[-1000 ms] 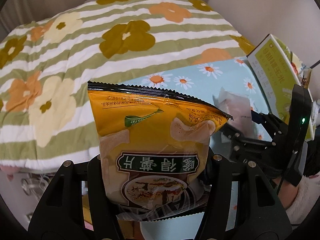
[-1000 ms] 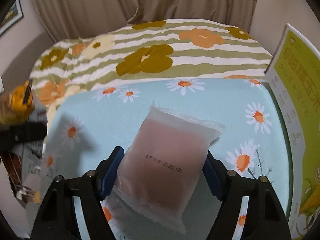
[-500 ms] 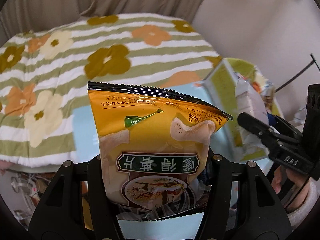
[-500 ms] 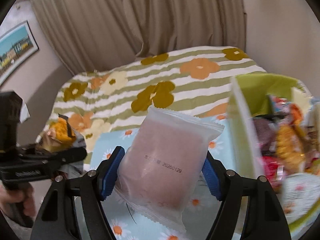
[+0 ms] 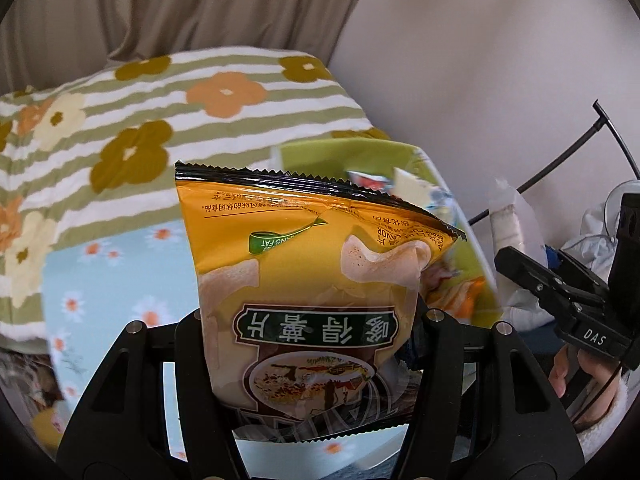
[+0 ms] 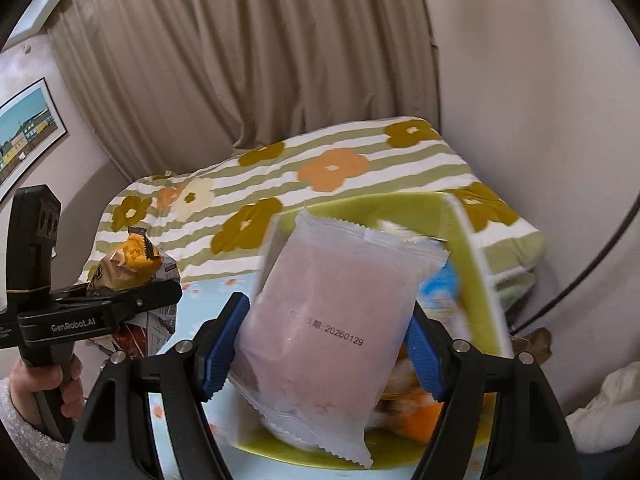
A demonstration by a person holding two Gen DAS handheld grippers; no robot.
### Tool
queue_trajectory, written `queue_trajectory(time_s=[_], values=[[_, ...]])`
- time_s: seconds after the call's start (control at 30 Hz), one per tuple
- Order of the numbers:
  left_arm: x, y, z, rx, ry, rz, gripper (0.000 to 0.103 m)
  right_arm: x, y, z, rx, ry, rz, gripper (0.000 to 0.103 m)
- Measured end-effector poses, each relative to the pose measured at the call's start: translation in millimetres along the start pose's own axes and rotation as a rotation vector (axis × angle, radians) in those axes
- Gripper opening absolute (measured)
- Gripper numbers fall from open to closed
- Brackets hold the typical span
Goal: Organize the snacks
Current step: 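Carry the chip bag and pastry packet into the box and open both grippers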
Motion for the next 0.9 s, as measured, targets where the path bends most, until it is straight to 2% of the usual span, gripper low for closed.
queue_trajectory(time_s=[0.13, 0.17, 0.2, 0.27, 0.37, 0.47, 0.73, 0.77, 0.8, 0.87, 0.9], values=[[-0.5, -37.1, -33.2, 0.004, 0.047, 0.018, 0.058, -8.3, -36.2, 2.1, 0.007, 0.036, -0.005, 0.07], [-0.6, -42.4, -40.3, 0.014, 0.057, 0.026, 0.064, -11.0, -43.3, 2.1, 0.015, 0.047, -0.006, 0.07], [-0.6, -46.1, -45.9, 0.025, 0.064, 0.03, 0.082, -12.6, -48.8, 1.5, 0.021, 0.056, -0.004, 0.07], [-0.9, -54.5, -52.7, 0.052, 0.066, 0.033, 0.102, -15.2, -57.0, 2.0, 0.029, 0.067, 0.002, 0.07], [-2.9, -60.0, -46.8, 0.054, 0.049, 0.042, 0.103, -18.8, -69.3, 4.4, 0.04, 0.07, -0.004, 0.071], [-9.7, -55.4, -34.6, 0.109, 0.035, 0.045, 0.103, -23.9, -75.3, 7.3, 0.054, 0.076, -0.007, 0.071], [-26.2, -27.0, -7.7, 0.151, 0.001, 0.103, 0.103, -23.4, -50.8, -3.2, 0.086, 0.087, 0.076, 0.072], [-28.6, -24.4, -5.7, 0.154, 0.001, 0.11, 0.103, -19.4, -43.1, -3.9, 0.105, 0.074, 0.092, 0.073], [-32.4, -21.1, -2.2, 0.15, 0.001, 0.123, 0.103, -17.4, -40.1, -5.4, 0.105, 0.063, 0.104, 0.084], [-38.0, -15.6, 5.2, 0.158, -0.007, 0.135, 0.103, -14.3, -35.1, -6.8, 0.075, 0.044, 0.135, 0.098], [-39.7, -13.2, 7.7, 0.167, -0.01, 0.134, 0.103, -14.0, -35.3, -7.0, 0.061, 0.04, 0.139, 0.099]])
Point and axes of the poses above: each gripper's, at about its wrist camera, not at the fingertips, and z roughly against the way its jaws point, y to its left, x to its top, the point moved 10 cm from there along -z, roughly the way its jaws point, and after that the axes turned 3 degrees about x, right-handed, at the moved point
